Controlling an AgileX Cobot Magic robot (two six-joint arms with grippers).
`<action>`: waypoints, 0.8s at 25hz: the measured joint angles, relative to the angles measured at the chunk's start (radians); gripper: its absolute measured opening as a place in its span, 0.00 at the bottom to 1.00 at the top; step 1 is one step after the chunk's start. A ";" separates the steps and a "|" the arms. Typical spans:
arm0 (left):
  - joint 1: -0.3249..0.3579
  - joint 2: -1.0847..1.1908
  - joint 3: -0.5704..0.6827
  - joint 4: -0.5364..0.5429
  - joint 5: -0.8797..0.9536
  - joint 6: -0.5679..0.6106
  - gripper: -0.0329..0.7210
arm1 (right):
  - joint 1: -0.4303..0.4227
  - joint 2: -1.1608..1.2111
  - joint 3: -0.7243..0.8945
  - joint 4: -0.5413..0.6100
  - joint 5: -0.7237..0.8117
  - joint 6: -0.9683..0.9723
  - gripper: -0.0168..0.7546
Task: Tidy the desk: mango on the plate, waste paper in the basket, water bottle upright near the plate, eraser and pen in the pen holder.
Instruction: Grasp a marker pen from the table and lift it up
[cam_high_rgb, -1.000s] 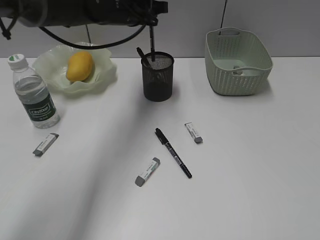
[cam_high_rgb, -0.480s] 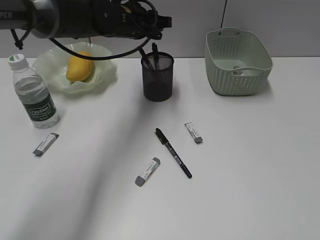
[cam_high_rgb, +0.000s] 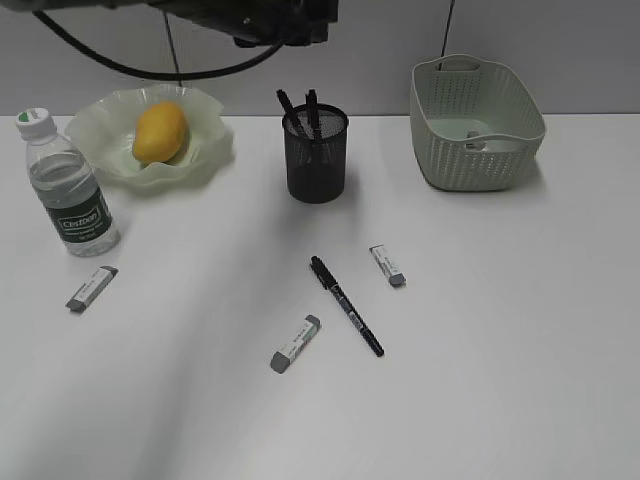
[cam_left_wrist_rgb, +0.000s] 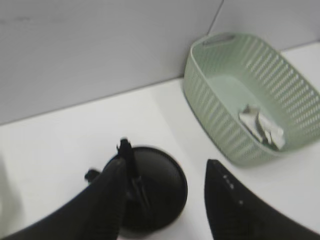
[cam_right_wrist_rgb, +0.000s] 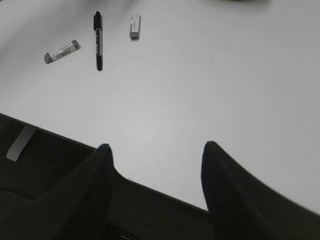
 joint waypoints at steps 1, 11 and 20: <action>0.000 -0.019 0.000 0.018 0.070 0.000 0.56 | 0.000 0.000 0.000 0.000 0.000 0.000 0.60; 0.000 -0.123 0.000 0.127 0.645 0.000 0.73 | 0.000 0.000 0.000 0.000 0.000 0.001 0.60; 0.000 -0.169 0.019 0.191 0.856 0.000 0.74 | 0.000 0.000 0.000 -0.010 0.000 0.002 0.60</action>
